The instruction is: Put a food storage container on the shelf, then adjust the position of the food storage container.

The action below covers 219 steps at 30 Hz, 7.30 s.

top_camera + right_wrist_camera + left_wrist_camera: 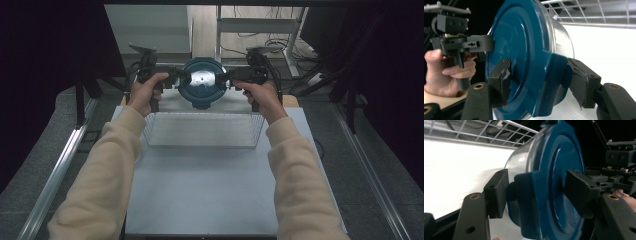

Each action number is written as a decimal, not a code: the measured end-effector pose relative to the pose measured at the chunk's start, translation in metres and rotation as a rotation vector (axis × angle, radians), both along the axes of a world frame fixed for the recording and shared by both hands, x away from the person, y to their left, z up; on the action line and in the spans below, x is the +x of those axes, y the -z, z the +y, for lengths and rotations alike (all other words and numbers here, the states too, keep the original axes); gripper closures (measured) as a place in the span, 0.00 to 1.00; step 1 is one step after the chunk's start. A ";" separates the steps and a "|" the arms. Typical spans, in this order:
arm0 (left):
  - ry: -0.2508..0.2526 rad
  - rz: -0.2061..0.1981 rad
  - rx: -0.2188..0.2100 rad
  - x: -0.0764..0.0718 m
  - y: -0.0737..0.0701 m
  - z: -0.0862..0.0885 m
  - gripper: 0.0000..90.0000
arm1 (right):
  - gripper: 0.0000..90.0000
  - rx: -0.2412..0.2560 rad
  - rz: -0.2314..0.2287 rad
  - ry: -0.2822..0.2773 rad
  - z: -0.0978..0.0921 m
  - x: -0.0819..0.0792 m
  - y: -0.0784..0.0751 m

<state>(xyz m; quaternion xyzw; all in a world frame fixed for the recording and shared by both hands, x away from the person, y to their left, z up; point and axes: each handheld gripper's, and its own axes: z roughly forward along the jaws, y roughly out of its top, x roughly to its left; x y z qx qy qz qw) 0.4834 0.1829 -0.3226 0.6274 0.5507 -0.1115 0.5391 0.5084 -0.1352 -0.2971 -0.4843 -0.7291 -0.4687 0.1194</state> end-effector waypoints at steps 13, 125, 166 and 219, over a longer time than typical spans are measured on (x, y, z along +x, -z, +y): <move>-0.032 0.039 -0.021 0.008 0.010 -0.002 0.41 | 0.36 0.049 0.132 0.078 0.000 0.014 0.015; -0.095 -0.179 0.594 -0.181 0.109 0.124 0.67 | 0.23 -0.346 -0.358 -0.062 -0.077 -0.223 0.158; -0.198 0.075 0.662 -0.035 0.160 0.155 1.00 | 0.23 -0.377 -0.320 -0.055 -0.080 -0.216 0.171; -0.120 0.004 0.721 -0.173 0.138 0.172 1.00 | 0.23 -0.371 -0.333 -0.042 -0.075 -0.220 0.170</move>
